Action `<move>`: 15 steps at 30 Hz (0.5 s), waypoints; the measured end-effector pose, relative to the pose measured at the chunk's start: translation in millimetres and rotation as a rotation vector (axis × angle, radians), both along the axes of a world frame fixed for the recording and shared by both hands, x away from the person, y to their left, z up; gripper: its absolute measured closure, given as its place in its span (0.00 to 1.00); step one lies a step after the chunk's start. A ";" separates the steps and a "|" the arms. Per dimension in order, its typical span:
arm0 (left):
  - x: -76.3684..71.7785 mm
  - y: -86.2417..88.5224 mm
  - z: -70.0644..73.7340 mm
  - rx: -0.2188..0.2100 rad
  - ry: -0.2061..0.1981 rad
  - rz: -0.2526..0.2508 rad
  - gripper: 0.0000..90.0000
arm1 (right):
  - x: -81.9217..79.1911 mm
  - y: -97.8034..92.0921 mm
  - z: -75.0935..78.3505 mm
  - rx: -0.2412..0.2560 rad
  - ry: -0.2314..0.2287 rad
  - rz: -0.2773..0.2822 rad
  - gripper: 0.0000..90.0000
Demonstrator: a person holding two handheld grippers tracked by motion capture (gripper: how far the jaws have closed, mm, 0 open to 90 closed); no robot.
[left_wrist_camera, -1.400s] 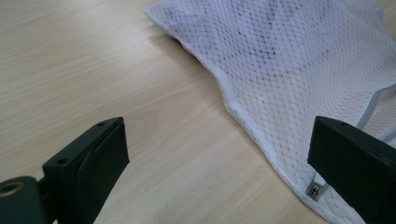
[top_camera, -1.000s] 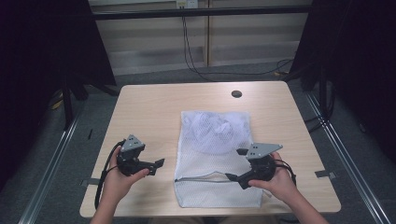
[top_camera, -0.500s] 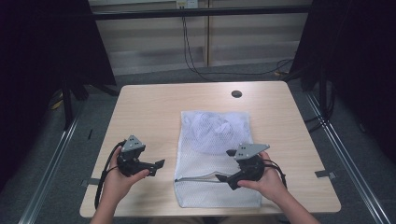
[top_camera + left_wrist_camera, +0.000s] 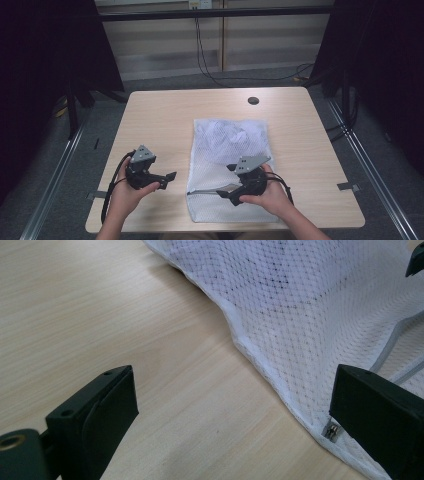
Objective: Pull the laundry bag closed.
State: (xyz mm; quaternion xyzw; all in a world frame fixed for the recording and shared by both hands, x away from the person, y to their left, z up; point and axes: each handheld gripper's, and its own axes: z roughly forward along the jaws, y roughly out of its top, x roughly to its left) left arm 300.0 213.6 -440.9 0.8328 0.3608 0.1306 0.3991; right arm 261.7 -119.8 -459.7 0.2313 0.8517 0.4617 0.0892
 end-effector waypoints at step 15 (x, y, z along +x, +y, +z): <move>0.2 4.2 -0.1 -0.007 0.005 0.006 0.06 | 7.9 34.9 -5.0 0.009 0.015 0.061 0.21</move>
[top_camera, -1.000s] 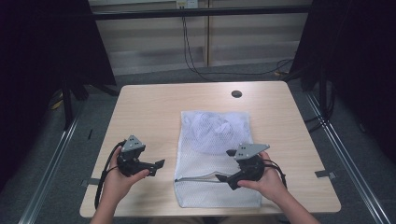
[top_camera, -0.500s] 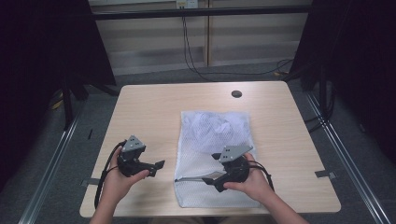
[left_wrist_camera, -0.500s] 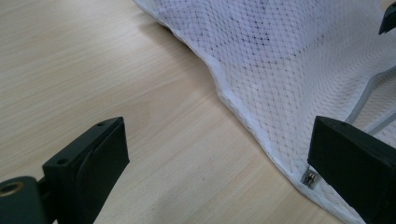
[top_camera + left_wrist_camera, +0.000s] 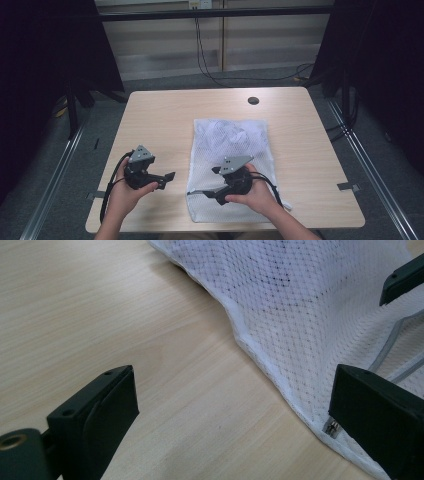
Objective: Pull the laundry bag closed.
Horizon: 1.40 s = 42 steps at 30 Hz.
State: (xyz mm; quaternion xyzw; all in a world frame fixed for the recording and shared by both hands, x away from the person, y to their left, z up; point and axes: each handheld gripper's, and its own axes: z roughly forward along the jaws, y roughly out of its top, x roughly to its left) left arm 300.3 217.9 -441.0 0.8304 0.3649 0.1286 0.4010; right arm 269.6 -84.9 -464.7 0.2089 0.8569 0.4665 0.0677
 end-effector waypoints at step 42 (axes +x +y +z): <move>0.7 7.0 1.5 0.006 -0.001 0.009 0.06 | 18.9 48.9 -27.3 -0.026 0.083 0.059 0.70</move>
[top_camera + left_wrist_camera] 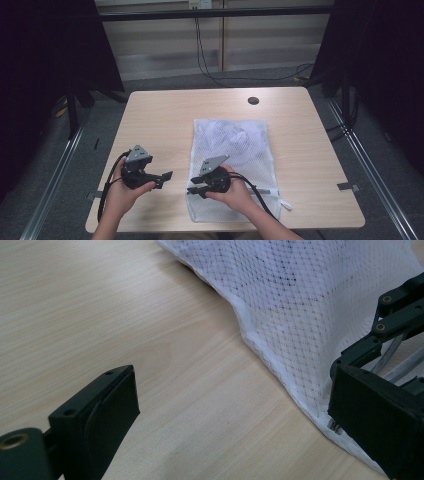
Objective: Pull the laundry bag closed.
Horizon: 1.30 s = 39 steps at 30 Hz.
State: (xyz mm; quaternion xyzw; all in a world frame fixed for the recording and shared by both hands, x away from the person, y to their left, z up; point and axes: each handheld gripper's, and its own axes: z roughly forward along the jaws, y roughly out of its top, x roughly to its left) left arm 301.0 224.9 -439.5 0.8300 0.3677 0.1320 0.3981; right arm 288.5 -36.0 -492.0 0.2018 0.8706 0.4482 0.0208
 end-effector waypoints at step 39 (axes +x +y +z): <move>-1.7 -10.4 -0.1 -0.131 0.123 -0.067 0.04 | 1.5 -14.8 20.0 0.074 -0.049 -0.008 0.91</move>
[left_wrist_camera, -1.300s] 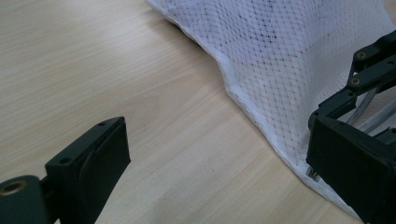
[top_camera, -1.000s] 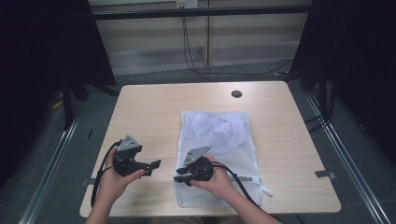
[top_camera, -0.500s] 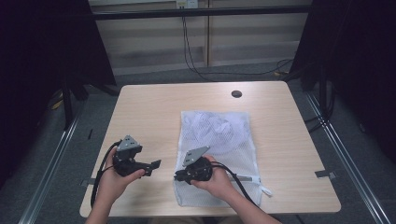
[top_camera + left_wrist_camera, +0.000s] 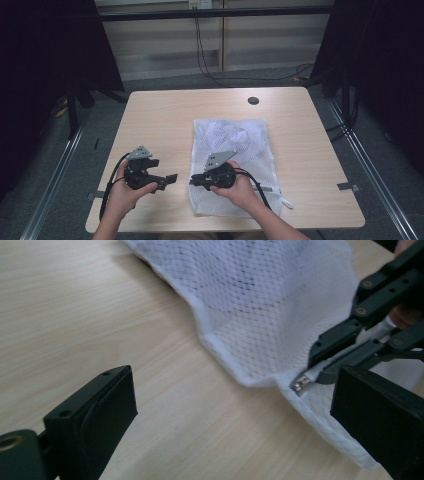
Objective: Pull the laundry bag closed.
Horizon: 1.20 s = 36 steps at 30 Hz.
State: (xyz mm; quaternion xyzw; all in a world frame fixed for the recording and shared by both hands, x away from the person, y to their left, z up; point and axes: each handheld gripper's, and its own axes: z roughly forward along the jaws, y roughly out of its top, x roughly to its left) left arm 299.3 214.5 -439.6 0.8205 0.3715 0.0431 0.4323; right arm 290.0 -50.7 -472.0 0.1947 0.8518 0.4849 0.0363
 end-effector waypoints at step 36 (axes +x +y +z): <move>3.1 -55.0 -18.9 -0.078 0.178 -0.136 0.24 | 2.7 -23.6 19.6 0.113 -0.052 -0.033 0.91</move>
